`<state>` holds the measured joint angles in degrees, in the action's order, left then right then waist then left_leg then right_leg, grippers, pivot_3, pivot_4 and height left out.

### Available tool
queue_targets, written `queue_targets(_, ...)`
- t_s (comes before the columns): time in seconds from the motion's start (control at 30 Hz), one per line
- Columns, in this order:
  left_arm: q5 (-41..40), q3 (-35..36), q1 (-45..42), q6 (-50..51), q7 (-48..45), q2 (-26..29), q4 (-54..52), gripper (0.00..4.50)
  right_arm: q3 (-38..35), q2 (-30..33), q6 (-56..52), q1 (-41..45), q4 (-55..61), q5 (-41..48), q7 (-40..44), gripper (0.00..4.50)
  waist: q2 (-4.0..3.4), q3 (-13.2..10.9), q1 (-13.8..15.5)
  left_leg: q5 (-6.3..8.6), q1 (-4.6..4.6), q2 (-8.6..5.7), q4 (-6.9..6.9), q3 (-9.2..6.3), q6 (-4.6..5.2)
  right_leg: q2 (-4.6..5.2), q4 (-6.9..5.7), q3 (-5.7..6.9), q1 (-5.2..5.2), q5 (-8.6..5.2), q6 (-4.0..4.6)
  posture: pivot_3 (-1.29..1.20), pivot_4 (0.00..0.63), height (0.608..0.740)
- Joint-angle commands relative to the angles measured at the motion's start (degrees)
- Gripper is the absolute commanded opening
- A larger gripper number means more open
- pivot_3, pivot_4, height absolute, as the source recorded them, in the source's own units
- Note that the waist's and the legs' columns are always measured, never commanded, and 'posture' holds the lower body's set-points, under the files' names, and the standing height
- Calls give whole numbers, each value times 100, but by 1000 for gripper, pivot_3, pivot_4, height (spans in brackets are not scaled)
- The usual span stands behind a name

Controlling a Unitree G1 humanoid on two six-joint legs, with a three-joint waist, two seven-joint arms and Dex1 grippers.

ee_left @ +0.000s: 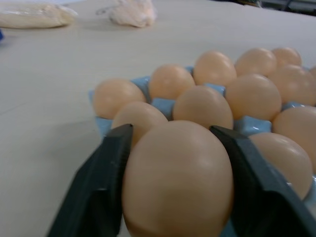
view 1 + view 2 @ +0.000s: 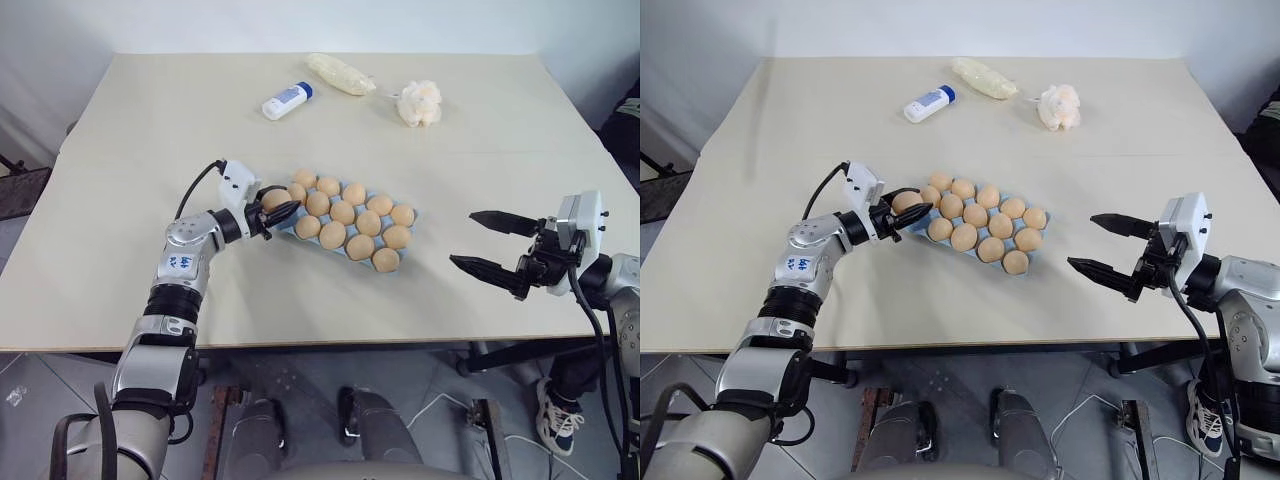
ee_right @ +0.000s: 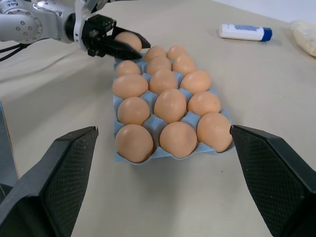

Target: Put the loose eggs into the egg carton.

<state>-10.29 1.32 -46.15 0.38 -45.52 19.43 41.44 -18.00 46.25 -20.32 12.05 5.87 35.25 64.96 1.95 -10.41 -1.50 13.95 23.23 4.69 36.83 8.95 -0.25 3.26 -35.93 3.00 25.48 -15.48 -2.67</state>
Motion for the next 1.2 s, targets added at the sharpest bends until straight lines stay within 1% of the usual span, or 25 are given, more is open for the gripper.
queue_targets(0.03,-54,77,-171,-96,-91,33,-111,3658,-174,89,-24,7,207,115,-41,4500,0,0,3,0,0,1,3,0,0,0,-2,0,0,0,0,0,150,740)
queue_targets(0.1,-97,93,-142,-74,-150,42,-232,4324,-170,89,-26,25,196,109,-39,4500,0,0,4,0,0,2,5,-2,0,0,-4,0,0,0,0,0,150,740)
queue_targets(0.13,-112,100,-126,-49,-167,54,-295,4490,-165,92,-25,42,182,105,-36,4500,0,0,3,0,0,2,6,-2,0,0,-4,0,0,0,1,0,150,740)
queue_targets(0.23,-175,155,-90,45,-196,106,-500,4490,-139,100,-13,112,114,90,-13,4500,0,0,4,0,1,1,7,-1,0,0,-4,0,0,0,0,0,150,740)
queue_targets(0.37,-432,437,-84,161,-154,203,-852,4490,-104,100,4,191,46,68,24,4500,0,-1,-4,1,2,2,8,-1,1,0,-4,-2,0,1,-1,0,150,740)
queue_targets(0.43,-560,552,-34,330,-274,369,-1027,4490,-86,104,17,242,-10,53,62,4500,0,-1,-10,1,2,5,8,-1,1,0,-5,-2,0,1,-1,0,150,740)
queue_targets(0.57,-730,661,212,930,-582,902,-1336,4490,1,133,57,369,-167,12,226,4500,-2,-2,-21,1,-2,8,7,1,0,-5,-7,-4,0,0,1,0,150,740)
queue_targets(0.67,-886,677,467,1125,-1103,1259,-1485,4490,121,163,87,504,-334,-49,430,4500,-2,-2,-11,1,-3,8,8,2,0,-6,-9,-4,0,-1,1,0,150,740)
queue_targets(0.77,-936,689,659,1004,-1655,1531,-1393,4490,305,203,180,685,-606,-169,679,4500,-2,-2,-8,1,0,6,13,2,0,1,-8,-2,0,0,1,0,150,740)
queue_targets(0.83,-878,584,778,994,-2118,1758,-1276,4490,475,213,273,816,-822,-281,905,4500,-2,-2,-5,2,1,5,13,2,1,10,-6,-2,0,0,1,0,150,740)
queue_targets(0.93,-799,458,910,951,-2565,1970,-1197,4490,640,212,375,973,-1055,-398,1128,4500,-3,-2,-2,3,0,5,12,1,2,24,-6,0,0,-1,3,0,150,740)
queue_targets(1.07,-806,425,992,833,-2983,2180,-1196,4490,735,174,458,1147,-1252,-474,1223,4500,-6,-4,-6,5,3,7,12,2,3,28,-5,-2,1,-2,4,0,150,740)
queue_targets(1.2,-879,491,914,697,-3192,2167,-1074,4490,770,168,490,1147,-1304,-491,1279,4500,-6,-4,-6,6,2,11,12,1,1,27,-6,-1,2,-4,9,0,150,740)
